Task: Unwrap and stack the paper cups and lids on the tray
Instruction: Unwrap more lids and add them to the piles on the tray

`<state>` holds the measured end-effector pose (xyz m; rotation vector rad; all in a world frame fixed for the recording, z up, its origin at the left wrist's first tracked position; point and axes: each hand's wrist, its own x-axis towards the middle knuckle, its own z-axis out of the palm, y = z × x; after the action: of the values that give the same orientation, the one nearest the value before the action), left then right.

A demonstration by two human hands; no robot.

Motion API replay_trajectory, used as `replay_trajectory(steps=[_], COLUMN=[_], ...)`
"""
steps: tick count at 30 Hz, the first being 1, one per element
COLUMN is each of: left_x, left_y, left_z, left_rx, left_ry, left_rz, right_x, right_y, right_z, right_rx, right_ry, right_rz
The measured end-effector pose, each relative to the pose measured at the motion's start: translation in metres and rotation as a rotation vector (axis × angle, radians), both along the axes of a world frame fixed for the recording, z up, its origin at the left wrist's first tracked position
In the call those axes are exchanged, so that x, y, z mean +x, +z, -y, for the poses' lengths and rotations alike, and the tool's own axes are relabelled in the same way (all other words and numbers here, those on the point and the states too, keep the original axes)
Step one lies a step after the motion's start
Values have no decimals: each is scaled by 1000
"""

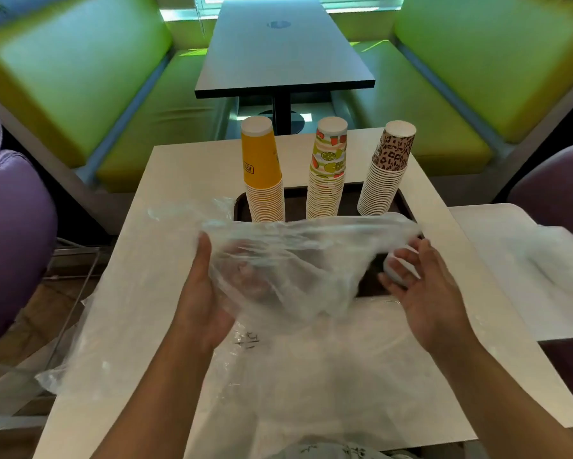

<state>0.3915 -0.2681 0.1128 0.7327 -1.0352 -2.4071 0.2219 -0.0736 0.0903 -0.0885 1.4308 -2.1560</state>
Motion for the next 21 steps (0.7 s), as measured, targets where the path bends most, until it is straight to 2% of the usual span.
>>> replay_trajectory(steps=[1, 3, 6, 10, 12, 15, 16, 19, 21], left_x=[0, -3, -11, -17, -17, -13, -11, -4, 1], left_y=[0, -8, -17, -15, -7, 0, 2, 3, 0], left_z=[-5, -23, -48, -48, -43, -34, -32, -31, -32], left_rx=[14, -82, -209, -26, 22, 135, 188, 224, 105], left_ry=[-72, -189, -245, -149, -160, -222, -235, -243, -265], left_rz=[-22, 25, 126, 145, 115, 72, 50, 2, 13], right_x=[3, 19, 44, 54, 58, 56, 56, 56, 56], right_y=[-1, -5, -20, -34, -32, -33, -36, -38, -37], right_z=[3, 12, 26, 34, 34, 35, 35, 34, 31], right_rx=[27, 121, 204, 89, 110, 395, 421, 299, 260], right_ry=[85, 297, 487, 608, 570, 336, 318, 353, 352], right_rz=[17, -25, -146, -191, -231, -323, -291, -209, -262])
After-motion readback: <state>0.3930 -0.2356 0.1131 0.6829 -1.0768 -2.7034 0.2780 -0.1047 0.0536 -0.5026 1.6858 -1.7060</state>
